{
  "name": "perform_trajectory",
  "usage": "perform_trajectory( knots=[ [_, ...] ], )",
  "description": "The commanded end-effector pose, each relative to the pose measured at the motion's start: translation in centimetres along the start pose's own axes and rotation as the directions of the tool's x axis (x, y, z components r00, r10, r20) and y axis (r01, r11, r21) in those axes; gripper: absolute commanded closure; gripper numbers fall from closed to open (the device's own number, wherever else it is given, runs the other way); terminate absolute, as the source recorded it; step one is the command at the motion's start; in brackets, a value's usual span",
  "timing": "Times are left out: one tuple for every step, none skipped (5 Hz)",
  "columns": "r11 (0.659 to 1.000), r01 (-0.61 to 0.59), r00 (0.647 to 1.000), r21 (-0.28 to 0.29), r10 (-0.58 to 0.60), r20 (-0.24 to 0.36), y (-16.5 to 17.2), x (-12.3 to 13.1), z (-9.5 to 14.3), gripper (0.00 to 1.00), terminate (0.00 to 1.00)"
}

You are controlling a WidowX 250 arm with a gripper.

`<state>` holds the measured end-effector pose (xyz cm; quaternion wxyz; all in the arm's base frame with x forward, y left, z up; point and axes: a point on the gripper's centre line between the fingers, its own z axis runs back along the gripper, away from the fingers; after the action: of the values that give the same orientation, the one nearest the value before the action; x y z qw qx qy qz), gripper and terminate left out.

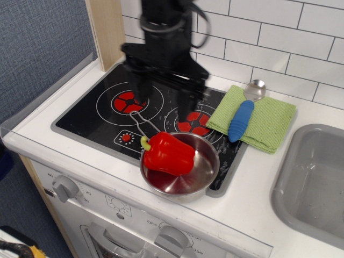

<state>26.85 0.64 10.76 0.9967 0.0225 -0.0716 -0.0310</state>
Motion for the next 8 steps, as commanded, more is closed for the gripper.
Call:
perform_trajectory(
  knots=[
    [0.999, 0.016, 0.995, -0.034, -0.019, -0.095, 0.1, 0.1, -4.2, 0.00, 0.00],
    [0.998, 0.029, 0.986, -0.054, -0.038, -0.164, -0.5, -1.0, -5.5, 0.00, 0.00],
    [0.998, 0.025, 0.991, -0.059, -0.032, -0.126, 0.0, -2.3, -4.0, 0.00, 0.00],
    [0.996, 0.032, 0.999, -0.079, -0.031, 0.015, 0.8, -3.0, -1.8, 0.00, 0.00],
    [0.996, 0.005, 0.997, -0.086, 0.002, 0.078, 1.9, -4.0, -0.4, 0.00, 0.00],
    [0.996, 0.003, 0.999, -0.094, 0.001, 0.041, 2.0, -4.1, -1.4, 0.00, 0.00],
    [0.979, 0.169, 0.985, -0.117, -0.171, -0.007, -0.1, -2.7, -4.2, 0.00, 0.00],
    [0.941, 0.326, 0.944, -0.091, -0.330, -0.027, -1.9, -1.7, -6.4, 0.00, 0.00]
  ],
)
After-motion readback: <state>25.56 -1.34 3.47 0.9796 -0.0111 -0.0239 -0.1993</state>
